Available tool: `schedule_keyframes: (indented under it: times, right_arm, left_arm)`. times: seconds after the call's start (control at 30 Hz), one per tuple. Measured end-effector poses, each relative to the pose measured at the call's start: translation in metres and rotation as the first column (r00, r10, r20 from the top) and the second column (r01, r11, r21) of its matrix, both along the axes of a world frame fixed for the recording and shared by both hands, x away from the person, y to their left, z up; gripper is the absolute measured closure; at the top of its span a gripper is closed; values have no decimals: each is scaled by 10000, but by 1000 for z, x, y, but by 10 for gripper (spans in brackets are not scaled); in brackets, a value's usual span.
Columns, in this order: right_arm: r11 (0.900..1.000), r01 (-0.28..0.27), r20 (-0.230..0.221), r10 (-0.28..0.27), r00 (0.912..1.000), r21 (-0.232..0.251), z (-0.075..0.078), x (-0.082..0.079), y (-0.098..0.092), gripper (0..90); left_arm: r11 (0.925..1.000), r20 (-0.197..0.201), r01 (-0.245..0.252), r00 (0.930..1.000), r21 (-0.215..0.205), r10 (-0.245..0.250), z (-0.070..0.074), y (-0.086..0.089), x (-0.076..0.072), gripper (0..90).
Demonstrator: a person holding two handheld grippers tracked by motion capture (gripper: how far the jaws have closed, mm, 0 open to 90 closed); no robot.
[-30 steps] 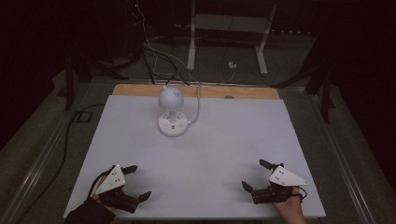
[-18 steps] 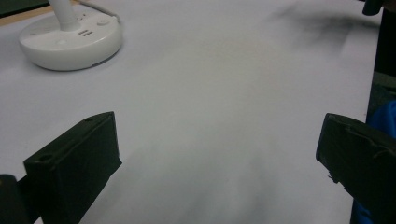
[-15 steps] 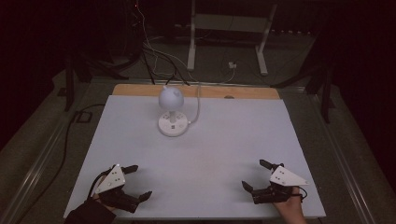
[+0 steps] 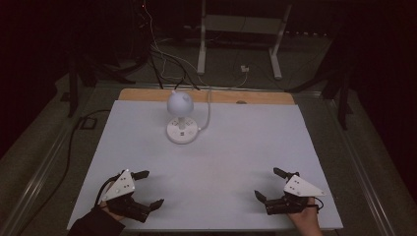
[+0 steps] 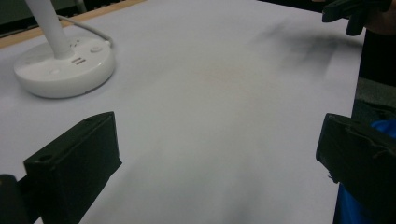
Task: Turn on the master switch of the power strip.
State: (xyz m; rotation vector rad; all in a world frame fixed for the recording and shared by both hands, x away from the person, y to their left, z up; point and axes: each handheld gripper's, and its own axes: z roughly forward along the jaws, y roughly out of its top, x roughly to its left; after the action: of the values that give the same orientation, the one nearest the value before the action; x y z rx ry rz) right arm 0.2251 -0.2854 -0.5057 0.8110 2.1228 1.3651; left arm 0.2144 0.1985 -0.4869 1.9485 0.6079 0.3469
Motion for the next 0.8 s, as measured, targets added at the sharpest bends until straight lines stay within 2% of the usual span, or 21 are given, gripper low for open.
schedule_keyframes:
  times: [0.5,0.8]
  right_arm:
    - [10000,13,-56,-12,10000,48,0,0,0,0]
    - [10000,59,14,-59,10000,16,0,0,-1,0]
  left_arm:
    - [9996,-171,-20,9999,-286,15,10,-11,11,0]
    - [9994,-158,-85,9998,-341,80,22,-18,23,0]
